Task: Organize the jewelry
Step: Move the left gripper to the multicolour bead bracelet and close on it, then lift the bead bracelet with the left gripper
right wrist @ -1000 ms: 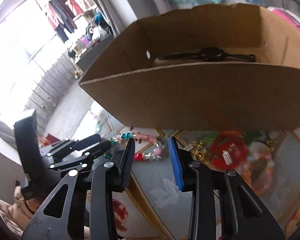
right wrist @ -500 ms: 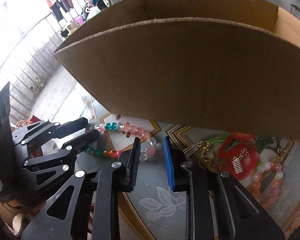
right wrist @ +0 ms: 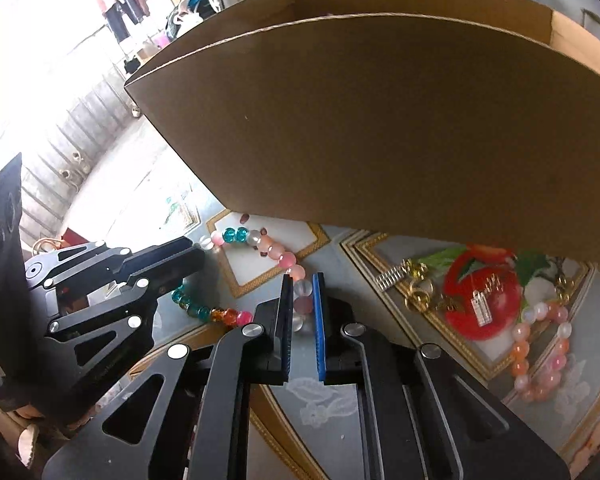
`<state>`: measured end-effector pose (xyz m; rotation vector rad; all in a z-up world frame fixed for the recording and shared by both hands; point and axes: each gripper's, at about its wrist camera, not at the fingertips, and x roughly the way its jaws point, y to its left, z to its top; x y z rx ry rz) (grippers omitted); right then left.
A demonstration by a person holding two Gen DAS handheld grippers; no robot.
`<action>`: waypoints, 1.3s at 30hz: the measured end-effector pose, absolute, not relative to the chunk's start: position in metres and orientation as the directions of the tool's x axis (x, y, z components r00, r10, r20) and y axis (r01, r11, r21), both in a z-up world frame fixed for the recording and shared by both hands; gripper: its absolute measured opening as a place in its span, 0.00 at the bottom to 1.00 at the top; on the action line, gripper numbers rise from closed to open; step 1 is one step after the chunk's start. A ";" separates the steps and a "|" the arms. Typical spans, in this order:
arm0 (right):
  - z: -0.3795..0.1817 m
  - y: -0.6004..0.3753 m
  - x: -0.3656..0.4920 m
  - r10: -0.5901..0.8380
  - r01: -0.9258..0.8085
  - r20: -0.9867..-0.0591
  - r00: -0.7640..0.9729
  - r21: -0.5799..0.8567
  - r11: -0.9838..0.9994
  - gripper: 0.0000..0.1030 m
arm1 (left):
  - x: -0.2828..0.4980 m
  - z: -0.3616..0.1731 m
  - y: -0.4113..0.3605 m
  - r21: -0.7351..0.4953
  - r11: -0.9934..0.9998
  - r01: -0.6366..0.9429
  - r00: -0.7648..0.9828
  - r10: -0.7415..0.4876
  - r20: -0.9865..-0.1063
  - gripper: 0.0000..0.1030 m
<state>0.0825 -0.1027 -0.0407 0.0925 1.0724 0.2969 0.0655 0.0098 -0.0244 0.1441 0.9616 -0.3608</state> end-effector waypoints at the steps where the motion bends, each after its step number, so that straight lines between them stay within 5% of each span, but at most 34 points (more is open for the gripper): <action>1: -0.041 -0.104 0.079 0.286 -0.190 -0.849 0.445 0.222 0.956 0.07 | 0.064 -0.024 0.010 -0.045 0.931 0.362 0.515 -0.240 -0.823 0.09; 39: -0.028 -0.133 0.052 0.331 -0.204 -0.822 0.463 0.265 0.942 0.09 | 0.048 -0.021 -0.013 0.021 0.938 0.347 0.494 -0.164 -0.854 0.09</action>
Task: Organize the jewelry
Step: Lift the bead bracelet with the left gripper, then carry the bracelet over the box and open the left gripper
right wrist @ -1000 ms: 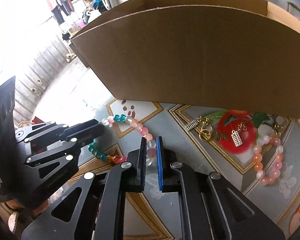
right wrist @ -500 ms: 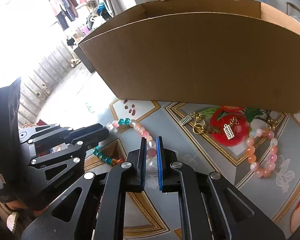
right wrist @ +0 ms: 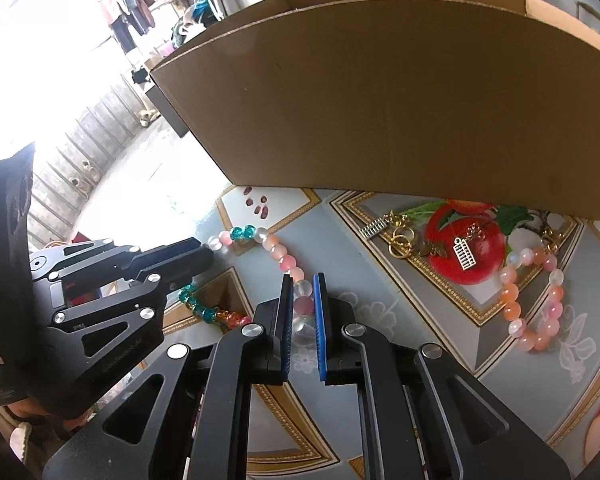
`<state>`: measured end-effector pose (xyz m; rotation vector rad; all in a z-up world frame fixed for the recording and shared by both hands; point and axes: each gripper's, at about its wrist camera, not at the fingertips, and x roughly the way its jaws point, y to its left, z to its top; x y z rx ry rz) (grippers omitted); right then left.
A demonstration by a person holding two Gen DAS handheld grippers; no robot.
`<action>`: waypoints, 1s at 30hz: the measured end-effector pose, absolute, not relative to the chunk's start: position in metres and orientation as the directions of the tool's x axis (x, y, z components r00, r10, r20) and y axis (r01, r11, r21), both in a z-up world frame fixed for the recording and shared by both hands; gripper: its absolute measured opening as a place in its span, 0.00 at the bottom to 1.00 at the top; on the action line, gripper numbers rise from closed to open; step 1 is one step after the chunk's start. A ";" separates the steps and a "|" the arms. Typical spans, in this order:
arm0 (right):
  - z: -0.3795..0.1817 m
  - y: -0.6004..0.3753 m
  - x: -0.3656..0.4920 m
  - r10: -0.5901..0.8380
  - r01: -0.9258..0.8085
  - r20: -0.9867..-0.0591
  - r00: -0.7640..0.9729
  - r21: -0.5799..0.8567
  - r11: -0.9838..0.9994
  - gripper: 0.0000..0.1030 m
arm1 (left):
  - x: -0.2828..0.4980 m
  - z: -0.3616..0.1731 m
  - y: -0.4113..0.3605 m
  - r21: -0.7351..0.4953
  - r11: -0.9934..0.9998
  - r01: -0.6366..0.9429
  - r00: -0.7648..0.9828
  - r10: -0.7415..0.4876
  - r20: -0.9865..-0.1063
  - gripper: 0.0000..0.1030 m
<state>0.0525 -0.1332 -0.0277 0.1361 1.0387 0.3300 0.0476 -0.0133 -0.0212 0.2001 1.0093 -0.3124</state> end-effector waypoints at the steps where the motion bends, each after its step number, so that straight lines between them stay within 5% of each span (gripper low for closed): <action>1: -0.028 -0.133 0.053 0.330 -0.205 -0.823 0.463 0.262 0.943 0.09 | 0.047 -0.021 -0.013 0.023 0.937 0.348 0.494 -0.163 -0.854 0.09; 17: -0.021 -0.129 0.045 0.330 -0.216 -0.798 0.505 0.253 0.943 0.07 | 0.042 -0.013 -0.013 0.031 0.936 0.351 0.534 -0.173 -0.828 0.09; 30: 0.064 -0.149 0.005 0.376 -0.267 -0.635 0.675 0.265 0.927 0.07 | 0.011 0.090 -0.006 0.010 0.903 0.429 0.681 -0.316 -0.661 0.09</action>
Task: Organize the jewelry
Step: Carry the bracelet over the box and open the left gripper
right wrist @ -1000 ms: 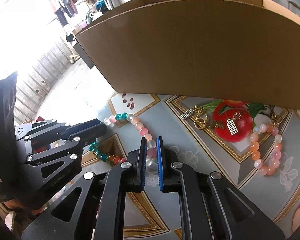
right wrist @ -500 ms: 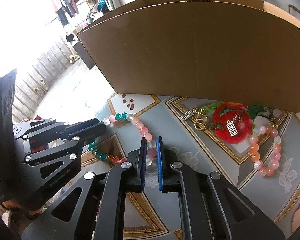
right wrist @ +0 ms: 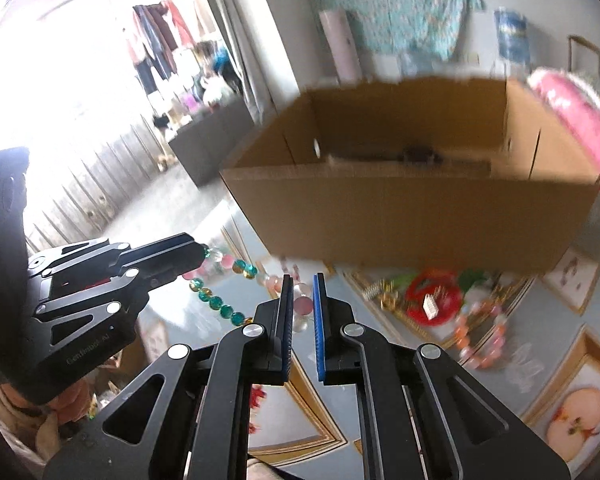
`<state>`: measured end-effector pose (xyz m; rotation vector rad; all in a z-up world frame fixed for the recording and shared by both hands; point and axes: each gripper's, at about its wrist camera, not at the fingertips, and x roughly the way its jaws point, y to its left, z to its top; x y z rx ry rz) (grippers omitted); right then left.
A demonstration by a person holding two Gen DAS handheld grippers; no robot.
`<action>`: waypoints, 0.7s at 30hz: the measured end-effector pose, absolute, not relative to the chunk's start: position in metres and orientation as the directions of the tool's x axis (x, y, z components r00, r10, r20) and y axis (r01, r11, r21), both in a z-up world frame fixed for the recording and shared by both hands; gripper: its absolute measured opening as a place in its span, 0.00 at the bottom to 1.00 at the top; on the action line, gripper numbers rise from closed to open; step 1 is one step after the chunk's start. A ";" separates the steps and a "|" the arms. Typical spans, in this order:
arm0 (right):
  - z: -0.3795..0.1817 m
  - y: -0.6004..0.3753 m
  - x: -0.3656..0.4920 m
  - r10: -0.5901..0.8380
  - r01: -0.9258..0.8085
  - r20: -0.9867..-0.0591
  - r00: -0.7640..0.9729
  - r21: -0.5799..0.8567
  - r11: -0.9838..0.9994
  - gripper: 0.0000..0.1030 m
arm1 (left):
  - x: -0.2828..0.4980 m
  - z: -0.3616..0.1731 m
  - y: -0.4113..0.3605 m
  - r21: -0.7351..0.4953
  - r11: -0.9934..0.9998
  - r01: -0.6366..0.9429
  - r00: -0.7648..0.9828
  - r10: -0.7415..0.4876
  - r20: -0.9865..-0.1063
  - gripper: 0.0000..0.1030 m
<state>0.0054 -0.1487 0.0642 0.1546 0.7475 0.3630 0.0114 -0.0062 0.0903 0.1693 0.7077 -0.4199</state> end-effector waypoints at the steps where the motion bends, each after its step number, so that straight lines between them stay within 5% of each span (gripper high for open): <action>1: 0.072 -0.150 0.004 0.374 -0.272 -0.620 0.690 0.256 0.928 0.07 | 0.009 0.100 -0.006 0.013 0.899 0.437 0.693 -0.328 -0.642 0.09; 11: 0.140 -0.173 0.063 0.378 -0.307 -0.519 0.767 0.221 0.926 0.07 | 0.051 0.176 -0.029 0.090 0.874 0.477 0.798 -0.387 -0.462 0.09; 21: 0.089 -0.183 0.179 0.465 -0.266 -0.682 0.565 0.384 0.884 0.07 | 0.160 0.123 -0.055 0.088 0.890 0.448 0.720 -0.301 -0.625 0.09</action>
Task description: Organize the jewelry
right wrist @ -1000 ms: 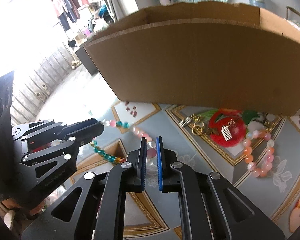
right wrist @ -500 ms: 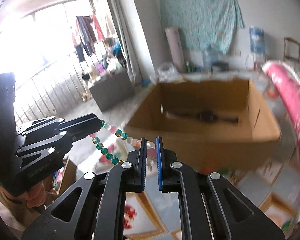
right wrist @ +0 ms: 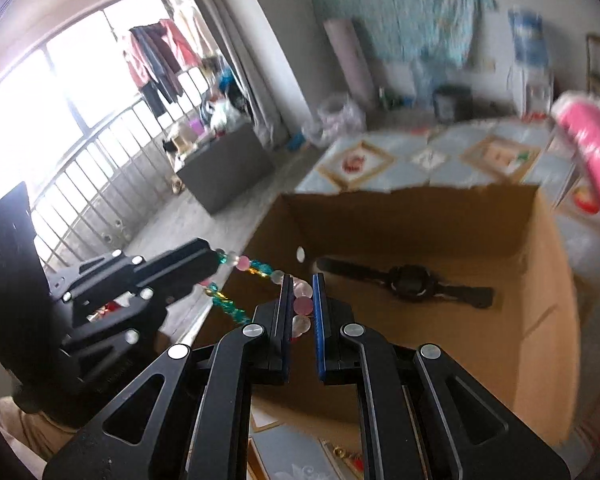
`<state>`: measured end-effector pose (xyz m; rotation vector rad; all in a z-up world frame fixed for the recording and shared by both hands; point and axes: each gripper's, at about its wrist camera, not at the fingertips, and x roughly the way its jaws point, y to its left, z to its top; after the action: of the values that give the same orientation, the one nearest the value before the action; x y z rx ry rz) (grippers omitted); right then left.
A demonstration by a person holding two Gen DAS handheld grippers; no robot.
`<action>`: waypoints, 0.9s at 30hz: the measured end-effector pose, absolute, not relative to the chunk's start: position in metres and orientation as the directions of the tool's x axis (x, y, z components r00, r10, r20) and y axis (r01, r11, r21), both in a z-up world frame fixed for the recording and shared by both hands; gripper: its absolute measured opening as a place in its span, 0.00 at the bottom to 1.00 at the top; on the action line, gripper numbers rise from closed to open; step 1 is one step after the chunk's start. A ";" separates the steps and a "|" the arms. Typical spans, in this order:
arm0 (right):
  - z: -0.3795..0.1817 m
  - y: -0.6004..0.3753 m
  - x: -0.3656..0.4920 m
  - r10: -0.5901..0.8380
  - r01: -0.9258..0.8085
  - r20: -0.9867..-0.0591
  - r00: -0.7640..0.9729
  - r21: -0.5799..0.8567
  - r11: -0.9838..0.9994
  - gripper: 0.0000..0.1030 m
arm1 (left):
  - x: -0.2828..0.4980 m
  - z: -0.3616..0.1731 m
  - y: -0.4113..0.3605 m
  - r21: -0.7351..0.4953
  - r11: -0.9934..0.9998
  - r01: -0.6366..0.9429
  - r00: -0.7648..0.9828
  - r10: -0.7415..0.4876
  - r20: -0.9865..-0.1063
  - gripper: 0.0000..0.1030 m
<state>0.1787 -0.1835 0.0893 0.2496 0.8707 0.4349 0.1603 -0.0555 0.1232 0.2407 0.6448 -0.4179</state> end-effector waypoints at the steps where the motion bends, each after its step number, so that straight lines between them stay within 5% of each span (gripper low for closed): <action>1: 0.082 -0.182 0.189 0.469 -0.256 -0.699 0.539 0.395 0.882 0.07 | 0.170 0.115 -0.058 0.089 0.890 0.447 0.703 -0.288 -0.650 0.09; 13: 0.047 -0.178 0.222 0.499 -0.213 -0.760 0.417 0.452 0.866 0.12 | 0.211 0.073 -0.059 0.107 0.895 0.433 0.626 -0.214 -0.750 0.12; 19: 0.067 -0.211 0.202 0.524 -0.201 -0.694 0.493 0.496 0.845 0.16 | 0.205 0.088 -0.039 0.070 0.924 0.376 0.665 -0.217 -0.715 0.30; 20: 0.075 -0.222 0.194 0.513 -0.193 -0.678 0.526 0.492 0.849 0.17 | 0.203 0.092 -0.035 0.058 0.930 0.362 0.673 -0.218 -0.707 0.40; 24: 0.110 -0.282 0.151 0.420 -0.118 -0.586 0.693 0.483 0.868 0.41 | 0.178 0.106 -0.004 -0.027 0.955 0.296 0.700 -0.237 -0.674 0.68; 27: 0.119 -0.325 0.122 0.343 -0.030 -0.539 0.769 0.505 0.862 0.53 | 0.160 0.103 0.015 -0.092 0.963 0.254 0.687 -0.246 -0.684 0.76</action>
<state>0.1220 -0.3250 0.1187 0.4978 0.6682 0.2118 0.1596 0.0151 0.1030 0.0107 0.7644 -0.2800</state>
